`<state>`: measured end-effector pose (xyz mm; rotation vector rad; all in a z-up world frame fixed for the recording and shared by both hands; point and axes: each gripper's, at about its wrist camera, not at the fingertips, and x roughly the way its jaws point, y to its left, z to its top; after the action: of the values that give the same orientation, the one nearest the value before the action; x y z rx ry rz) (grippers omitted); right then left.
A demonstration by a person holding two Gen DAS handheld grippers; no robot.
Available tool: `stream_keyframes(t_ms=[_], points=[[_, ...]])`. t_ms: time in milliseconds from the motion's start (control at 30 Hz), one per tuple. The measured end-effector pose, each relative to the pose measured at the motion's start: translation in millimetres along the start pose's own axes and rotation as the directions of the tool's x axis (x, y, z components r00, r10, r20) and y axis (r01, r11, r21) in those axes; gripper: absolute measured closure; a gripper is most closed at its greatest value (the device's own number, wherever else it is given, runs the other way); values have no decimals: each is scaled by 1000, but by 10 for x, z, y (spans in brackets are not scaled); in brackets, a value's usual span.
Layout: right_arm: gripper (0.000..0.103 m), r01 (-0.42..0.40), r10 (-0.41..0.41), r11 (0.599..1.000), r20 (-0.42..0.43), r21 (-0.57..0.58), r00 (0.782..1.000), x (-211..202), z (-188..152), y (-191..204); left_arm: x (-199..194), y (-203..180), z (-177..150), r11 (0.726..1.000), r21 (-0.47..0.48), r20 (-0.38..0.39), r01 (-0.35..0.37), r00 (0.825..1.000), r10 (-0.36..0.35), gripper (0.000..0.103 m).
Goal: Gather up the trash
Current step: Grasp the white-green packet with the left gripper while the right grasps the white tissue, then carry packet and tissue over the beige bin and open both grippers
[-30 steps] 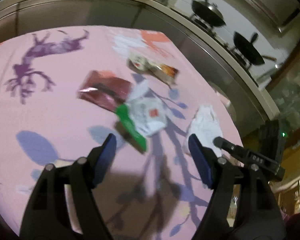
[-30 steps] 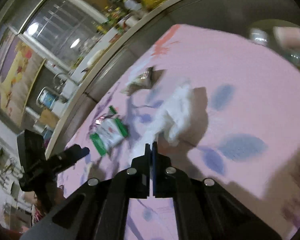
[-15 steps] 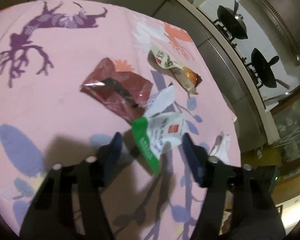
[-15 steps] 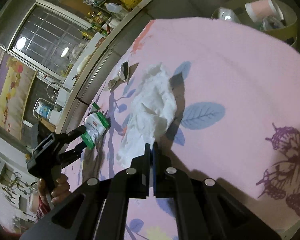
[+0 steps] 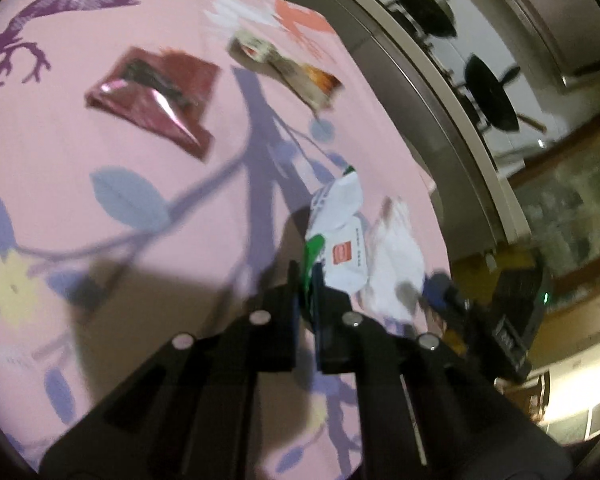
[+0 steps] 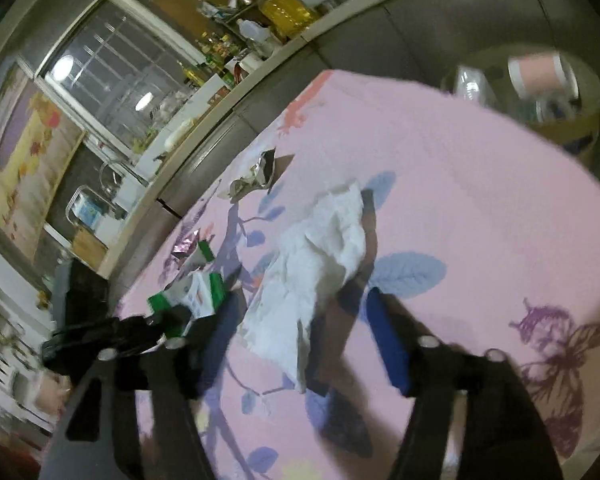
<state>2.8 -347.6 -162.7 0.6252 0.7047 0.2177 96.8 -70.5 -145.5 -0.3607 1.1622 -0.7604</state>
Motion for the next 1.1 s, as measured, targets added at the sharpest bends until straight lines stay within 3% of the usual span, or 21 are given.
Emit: stream_keyframes(t_ms=[200, 233, 267, 300, 400, 600, 700, 833, 933, 1100], points=[[41, 36, -38, 997, -29, -72, 999, 157, 128, 94, 76, -151, -39, 999, 35, -21, 5, 1000, -4, 98], [55, 51, -55, 994, -40, -101, 998, 202, 157, 114, 90, -166, -28, 999, 38, -23, 2, 1000, -1, 98], [82, 63, -70, 991, -53, -118, 996, 243, 177, 119, 108, -188, -13, 999, 41, -25, -3, 1000, 5, 98], [93, 74, -84, 989, -72, -127, 994, 297, 209, 102, 116, -197, -3, 999, 42, -27, -7, 1000, 8, 98], [97, 42, -46, 995, -42, -91, 998, 214, 247, 7, 171, -298, 102, 999, 45, -36, -4, 999, 5, 98], [97, 78, -77, 997, 116, -10, 990, -277, 518, -400, 474, -832, 477, 989, 143, -57, 31, 998, -23, 98], [97, 132, -140, 990, 204, 54, 969, -577, 755, -745, 781, -1252, 755, 973, 223, -66, 52, 997, -38, 98], [97, 274, -282, 959, 307, 70, 909, -877, 1125, -1149, 1241, -1794, 1074, 948, 310, -75, 68, 996, -47, 98], [97, 403, -390, 914, 338, 34, 856, -918, 1348, -1368, 1655, -2174, 1286, 925, 377, -66, 46, 998, -23, 98], [97, 535, -485, 843, 348, -59, 802, -755, 1505, -1585, 2275, -2569, 1465, 893, 451, -49, -8, 998, 34, 98]])
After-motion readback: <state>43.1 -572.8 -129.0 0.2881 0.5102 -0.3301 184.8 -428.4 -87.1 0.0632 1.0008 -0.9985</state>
